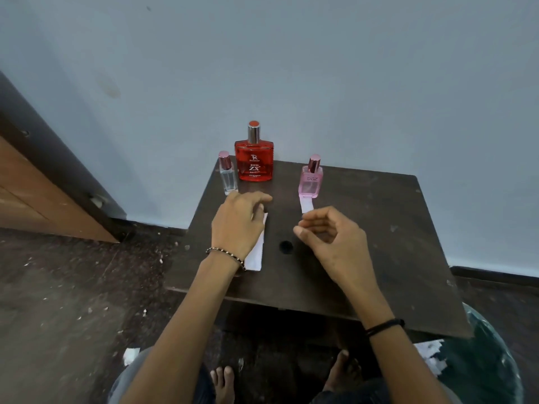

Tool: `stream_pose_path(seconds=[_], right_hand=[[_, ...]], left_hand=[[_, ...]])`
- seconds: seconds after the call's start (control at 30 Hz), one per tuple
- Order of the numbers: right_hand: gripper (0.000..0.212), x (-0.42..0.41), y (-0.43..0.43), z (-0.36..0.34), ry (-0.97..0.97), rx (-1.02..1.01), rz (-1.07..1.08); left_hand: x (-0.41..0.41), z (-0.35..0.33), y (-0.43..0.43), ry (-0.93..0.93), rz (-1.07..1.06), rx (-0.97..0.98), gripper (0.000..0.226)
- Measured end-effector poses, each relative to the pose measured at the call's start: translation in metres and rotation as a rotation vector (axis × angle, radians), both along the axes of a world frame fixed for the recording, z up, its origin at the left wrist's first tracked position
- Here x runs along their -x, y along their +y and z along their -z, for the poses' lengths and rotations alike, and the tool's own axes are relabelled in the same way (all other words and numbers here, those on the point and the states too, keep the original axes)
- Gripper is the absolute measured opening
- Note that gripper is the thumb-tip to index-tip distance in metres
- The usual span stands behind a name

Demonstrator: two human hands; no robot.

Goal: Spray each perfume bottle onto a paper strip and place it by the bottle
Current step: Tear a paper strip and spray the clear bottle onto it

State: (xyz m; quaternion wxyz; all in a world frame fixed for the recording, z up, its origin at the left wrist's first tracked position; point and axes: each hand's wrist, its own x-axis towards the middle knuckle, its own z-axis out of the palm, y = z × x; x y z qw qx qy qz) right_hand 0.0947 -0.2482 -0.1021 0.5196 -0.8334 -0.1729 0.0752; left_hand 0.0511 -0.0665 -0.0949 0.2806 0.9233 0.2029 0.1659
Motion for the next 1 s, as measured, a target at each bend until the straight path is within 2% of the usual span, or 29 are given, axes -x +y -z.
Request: stream_pose_path(seconds=[0.2,0.43,0.83,1.0], right_hand=[[0.035,0.029,0.017,0.003,-0.116,0.097,-0.205],[0.051,0.031,0.019,0.013,-0.186,0.167,-0.271],[0.028,0.033,0.033,0.015,-0.346,0.137,-0.291],[0.042,0.032,0.036,0.014,-0.391,0.083,-0.293]], left_hand=[[0.024,0.001,0.004,0.061,0.099,0.095,0.040],[0.026,0.006,0.017,0.041,0.204,0.152,0.029],[0.012,0.007,0.038,0.107,0.260,0.222,0.024],[0.012,0.006,0.046,0.159,0.283,0.272,0.031]])
